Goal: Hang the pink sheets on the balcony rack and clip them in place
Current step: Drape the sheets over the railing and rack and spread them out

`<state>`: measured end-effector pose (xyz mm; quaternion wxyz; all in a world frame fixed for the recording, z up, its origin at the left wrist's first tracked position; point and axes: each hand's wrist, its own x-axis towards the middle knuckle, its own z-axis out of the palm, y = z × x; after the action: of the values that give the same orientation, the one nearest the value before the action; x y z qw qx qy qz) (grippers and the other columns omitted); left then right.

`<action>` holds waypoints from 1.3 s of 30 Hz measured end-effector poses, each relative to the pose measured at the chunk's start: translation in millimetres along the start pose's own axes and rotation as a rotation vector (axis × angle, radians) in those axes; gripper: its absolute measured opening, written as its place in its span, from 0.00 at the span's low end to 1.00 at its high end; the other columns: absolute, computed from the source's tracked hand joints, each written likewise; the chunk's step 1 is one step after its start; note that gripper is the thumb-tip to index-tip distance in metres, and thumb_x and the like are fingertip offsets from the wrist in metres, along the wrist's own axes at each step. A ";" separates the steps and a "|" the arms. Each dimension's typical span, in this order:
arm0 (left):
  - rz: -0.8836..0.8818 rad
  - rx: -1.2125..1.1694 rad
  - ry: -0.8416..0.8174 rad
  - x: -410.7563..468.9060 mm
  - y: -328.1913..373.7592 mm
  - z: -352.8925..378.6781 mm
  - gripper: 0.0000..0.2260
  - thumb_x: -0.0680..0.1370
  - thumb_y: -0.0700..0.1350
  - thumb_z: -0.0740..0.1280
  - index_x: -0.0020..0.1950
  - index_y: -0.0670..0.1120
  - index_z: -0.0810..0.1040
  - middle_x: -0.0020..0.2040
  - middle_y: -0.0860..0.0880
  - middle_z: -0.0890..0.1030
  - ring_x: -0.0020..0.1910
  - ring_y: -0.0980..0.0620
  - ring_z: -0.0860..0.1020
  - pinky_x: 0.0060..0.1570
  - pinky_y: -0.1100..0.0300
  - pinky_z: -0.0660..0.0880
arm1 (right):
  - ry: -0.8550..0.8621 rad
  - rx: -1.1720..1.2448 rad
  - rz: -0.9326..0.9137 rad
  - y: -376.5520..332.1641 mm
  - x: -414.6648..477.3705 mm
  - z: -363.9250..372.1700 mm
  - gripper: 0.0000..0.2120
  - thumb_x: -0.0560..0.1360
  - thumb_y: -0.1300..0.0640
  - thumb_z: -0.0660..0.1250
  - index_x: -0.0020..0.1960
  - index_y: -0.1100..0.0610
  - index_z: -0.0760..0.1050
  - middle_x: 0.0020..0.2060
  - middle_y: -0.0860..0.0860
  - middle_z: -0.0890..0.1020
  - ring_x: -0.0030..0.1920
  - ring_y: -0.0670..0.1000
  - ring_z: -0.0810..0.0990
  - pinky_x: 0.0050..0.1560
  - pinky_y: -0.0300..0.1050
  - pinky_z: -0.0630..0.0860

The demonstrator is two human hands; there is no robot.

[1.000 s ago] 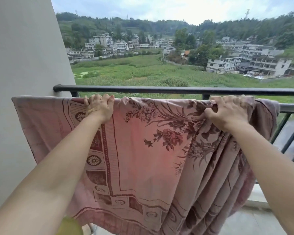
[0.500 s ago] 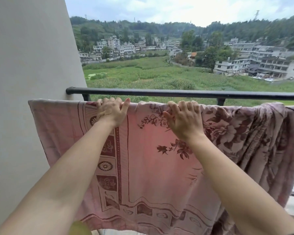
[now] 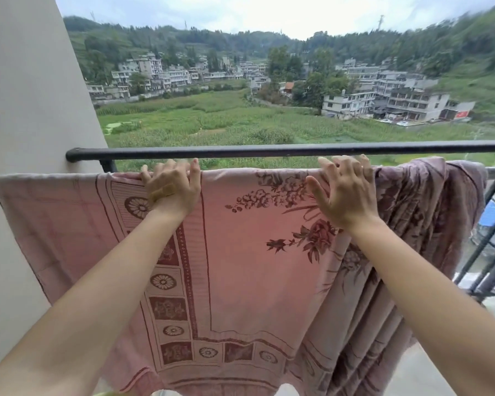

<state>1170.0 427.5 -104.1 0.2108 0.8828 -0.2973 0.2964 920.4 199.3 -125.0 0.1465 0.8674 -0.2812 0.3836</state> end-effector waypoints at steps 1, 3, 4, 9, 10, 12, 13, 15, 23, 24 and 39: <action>0.059 -0.020 0.010 -3.3 14.4 1.0 0.29 0.82 0.61 0.44 0.51 0.46 0.80 0.52 0.43 0.82 0.52 0.43 0.78 0.67 0.43 0.62 | -0.003 -0.010 0.045 9.0 -2.2 -2.5 0.29 0.81 0.36 0.49 0.69 0.55 0.71 0.62 0.59 0.76 0.66 0.59 0.72 0.74 0.61 0.55; 0.202 -0.079 0.019 -11.7 52.7 4.7 0.29 0.82 0.61 0.44 0.53 0.47 0.80 0.51 0.44 0.83 0.49 0.45 0.79 0.63 0.44 0.66 | -0.028 -0.056 0.063 27.7 -8.0 -8.5 0.28 0.82 0.38 0.47 0.72 0.53 0.68 0.68 0.59 0.73 0.72 0.60 0.67 0.76 0.63 0.50; 0.267 -0.114 0.012 -16.1 74.5 6.5 0.29 0.82 0.61 0.44 0.54 0.47 0.80 0.51 0.45 0.83 0.48 0.45 0.80 0.62 0.44 0.68 | -0.048 -0.083 0.049 36.4 -10.8 -11.6 0.28 0.82 0.38 0.47 0.74 0.52 0.67 0.69 0.60 0.73 0.73 0.60 0.66 0.76 0.63 0.50; 0.523 -0.169 -0.021 -39.1 177.2 16.6 0.26 0.82 0.60 0.48 0.64 0.47 0.77 0.55 0.46 0.83 0.51 0.45 0.81 0.64 0.43 0.65 | -0.111 -0.158 0.213 87.0 -26.6 -25.0 0.27 0.82 0.39 0.43 0.76 0.48 0.63 0.74 0.58 0.68 0.76 0.59 0.61 0.76 0.65 0.45; 0.553 -0.154 -0.028 -44.3 194.0 19.0 0.26 0.82 0.60 0.48 0.65 0.47 0.76 0.56 0.46 0.82 0.51 0.45 0.80 0.64 0.42 0.64 | -0.124 -0.186 0.221 100.7 -31.1 -27.9 0.27 0.82 0.39 0.43 0.76 0.47 0.63 0.74 0.57 0.67 0.76 0.59 0.60 0.76 0.66 0.45; 0.545 -0.130 -0.040 -52.0 218.7 23.0 0.26 0.82 0.61 0.47 0.65 0.48 0.75 0.54 0.44 0.82 0.51 0.43 0.79 0.61 0.42 0.66 | -0.149 -0.243 0.228 129.5 -39.3 -33.5 0.25 0.82 0.39 0.45 0.76 0.44 0.61 0.75 0.57 0.65 0.76 0.61 0.59 0.75 0.67 0.45; 0.518 -0.124 -0.038 -53.6 225.8 24.4 0.26 0.82 0.62 0.47 0.63 0.48 0.76 0.52 0.44 0.81 0.49 0.43 0.78 0.58 0.43 0.66 | -0.164 -0.271 0.239 142.6 -42.1 -35.9 0.24 0.82 0.40 0.45 0.76 0.43 0.60 0.74 0.58 0.65 0.76 0.62 0.59 0.75 0.68 0.46; 0.466 -0.109 -0.021 -53.9 230.6 28.5 0.25 0.82 0.61 0.47 0.57 0.48 0.78 0.48 0.44 0.81 0.45 0.43 0.77 0.53 0.46 0.67 | -0.185 -0.313 0.257 167.9 -46.8 -38.0 0.24 0.81 0.43 0.49 0.76 0.41 0.57 0.74 0.58 0.63 0.75 0.63 0.58 0.74 0.70 0.48; 0.341 -0.023 0.041 -58.8 246.8 31.9 0.26 0.82 0.60 0.49 0.52 0.43 0.78 0.46 0.40 0.80 0.43 0.42 0.75 0.52 0.47 0.65 | -0.284 -0.211 0.493 263.7 -66.6 -54.1 0.33 0.79 0.59 0.55 0.76 0.35 0.48 0.79 0.55 0.48 0.77 0.68 0.44 0.74 0.69 0.50; 0.307 -0.013 0.034 -59.5 249.9 31.3 0.26 0.82 0.60 0.49 0.52 0.43 0.78 0.46 0.40 0.80 0.44 0.42 0.75 0.53 0.46 0.65 | -0.292 -0.161 0.511 268.7 -65.0 -55.2 0.33 0.79 0.60 0.55 0.76 0.34 0.49 0.79 0.54 0.47 0.77 0.69 0.44 0.74 0.69 0.52; 0.374 -0.234 -0.078 -99.5 419.6 17.9 0.26 0.81 0.60 0.47 0.65 0.47 0.76 0.62 0.44 0.79 0.61 0.44 0.75 0.68 0.44 0.63 | -0.142 0.735 0.925 356.4 -92.4 -74.4 0.34 0.71 0.29 0.64 0.48 0.62 0.79 0.38 0.53 0.80 0.39 0.55 0.78 0.41 0.48 0.73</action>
<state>840.0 149.3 -99.6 0.2416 0.7925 -0.4963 0.2593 612.5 -15.8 -131.0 -0.3647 0.6722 -0.4877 0.4210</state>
